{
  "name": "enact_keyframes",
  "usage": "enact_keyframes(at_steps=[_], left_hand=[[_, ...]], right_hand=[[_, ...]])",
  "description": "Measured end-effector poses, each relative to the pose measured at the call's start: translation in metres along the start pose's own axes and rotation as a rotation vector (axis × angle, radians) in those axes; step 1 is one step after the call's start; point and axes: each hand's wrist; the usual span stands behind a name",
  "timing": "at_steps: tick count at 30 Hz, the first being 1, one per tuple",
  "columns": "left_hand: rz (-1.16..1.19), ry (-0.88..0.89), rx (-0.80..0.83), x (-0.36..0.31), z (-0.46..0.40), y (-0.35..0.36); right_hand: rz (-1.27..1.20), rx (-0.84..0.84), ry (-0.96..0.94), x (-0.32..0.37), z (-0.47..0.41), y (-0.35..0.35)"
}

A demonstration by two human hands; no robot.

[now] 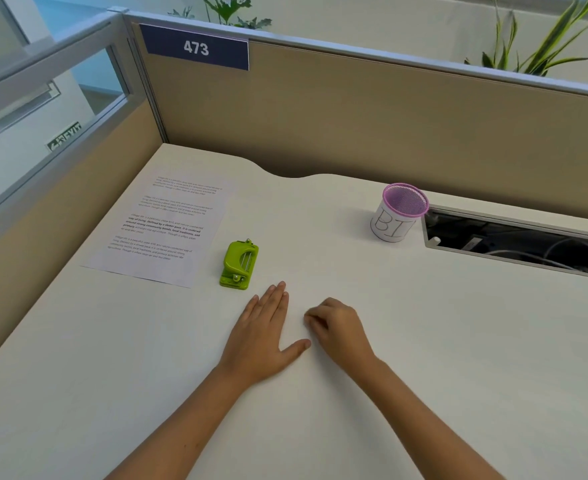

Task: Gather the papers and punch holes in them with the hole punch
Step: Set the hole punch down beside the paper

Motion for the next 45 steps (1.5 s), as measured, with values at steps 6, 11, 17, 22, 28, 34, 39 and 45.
enact_keyframes(at_steps=[6, 11, 17, 22, 28, 34, 39, 45], left_hand=[[0.001, -0.002, -0.005, 0.0, 0.0, -0.001], [0.006, 0.004, -0.005, 0.0, 0.0, -0.002], [0.018, -0.003, -0.018, 0.0, -0.001, -0.001], [0.007, -0.007, -0.028, 0.0, -0.001, 0.0], [-0.013, -0.017, -0.018, 0.0, -0.002, 0.001], [-0.02, -0.009, -0.017, 0.0, -0.002, 0.0], [-0.009, -0.007, -0.021, -0.001, -0.001, -0.001], [0.017, -0.011, -0.03, -0.002, -0.001, -0.003]], right_hand=[[0.219, 0.043, -0.017, 0.003, -0.001, 0.005], [0.442, 0.159, -0.033, 0.016, -0.009, 0.006], [0.552, 0.201, -0.044, 0.023, -0.019, 0.01], [0.412, 0.126, 0.032, 0.013, -0.025, 0.008], [-0.224, 0.021, 0.188, -0.011, -0.017, -0.01], [-0.063, 0.015, -0.004, -0.009, -0.012, -0.003], [0.18, 0.069, -0.027, 0.005, -0.015, 0.002], [0.382, 0.115, -0.002, 0.016, -0.02, 0.01]])
Point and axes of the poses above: each hand's wrist, its own z-axis away from the middle knuckle, its own y-axis out of the palm, x = y × z, and after that the axes turned 2 degrees about -z, right-handed
